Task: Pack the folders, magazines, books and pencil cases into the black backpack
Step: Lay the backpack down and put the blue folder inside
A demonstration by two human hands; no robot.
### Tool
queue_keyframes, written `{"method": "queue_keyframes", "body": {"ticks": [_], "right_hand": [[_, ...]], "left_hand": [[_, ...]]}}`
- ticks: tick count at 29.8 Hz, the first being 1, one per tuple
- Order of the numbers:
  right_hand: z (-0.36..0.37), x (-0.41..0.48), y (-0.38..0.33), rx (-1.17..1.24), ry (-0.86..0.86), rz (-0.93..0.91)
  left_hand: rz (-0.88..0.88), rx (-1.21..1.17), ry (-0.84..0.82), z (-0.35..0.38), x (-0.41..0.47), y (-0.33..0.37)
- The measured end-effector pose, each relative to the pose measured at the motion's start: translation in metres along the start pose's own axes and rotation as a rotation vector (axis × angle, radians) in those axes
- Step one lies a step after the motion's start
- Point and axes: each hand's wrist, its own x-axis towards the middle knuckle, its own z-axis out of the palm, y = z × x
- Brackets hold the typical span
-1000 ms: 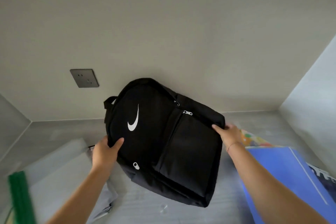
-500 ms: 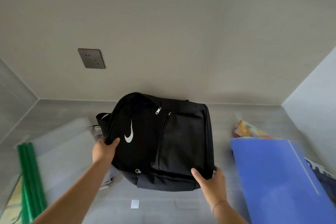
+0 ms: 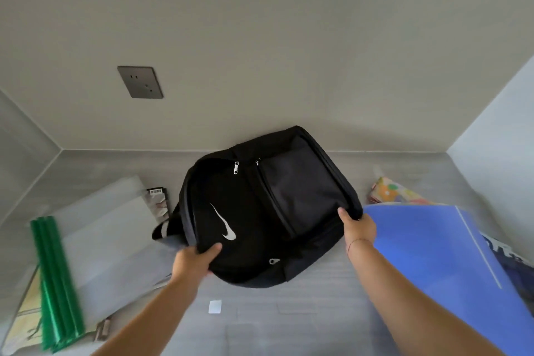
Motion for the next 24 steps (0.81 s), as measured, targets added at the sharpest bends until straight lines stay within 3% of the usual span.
{"method": "queue_keyframes", "body": {"ticks": [3, 7, 11, 15, 20, 22, 24], "right_hand": [[0.008, -0.027, 0.016, 0.135, -0.006, 0.071], [0.043, -0.079, 0.072, 0.207, -0.225, 0.234], [0.054, -0.082, 0.084, 0.174, -0.215, 0.246], [0.038, -0.042, 0.069, 0.041, -0.188, 0.098], [0.011, 0.007, 0.041, -0.001, -0.08, -0.007], [0.007, 0.011, 0.039, -0.01, -0.07, -0.005], [0.01, -0.002, 0.044, 0.037, -0.075, 0.026]], "left_hand": [[-0.045, -0.074, -0.052, 0.008, -0.013, -0.006], [0.181, 0.081, 0.209, -0.009, 0.002, 0.028], [0.266, 0.204, 0.343, -0.019, 0.024, 0.057], [0.172, 0.235, 0.236, -0.015, 0.024, 0.037], [-0.088, -0.027, -0.036, 0.007, -0.021, -0.008], [-0.095, -0.05, -0.07, 0.013, -0.032, -0.012], [-0.007, 0.01, 0.007, 0.007, -0.025, -0.004]]}}
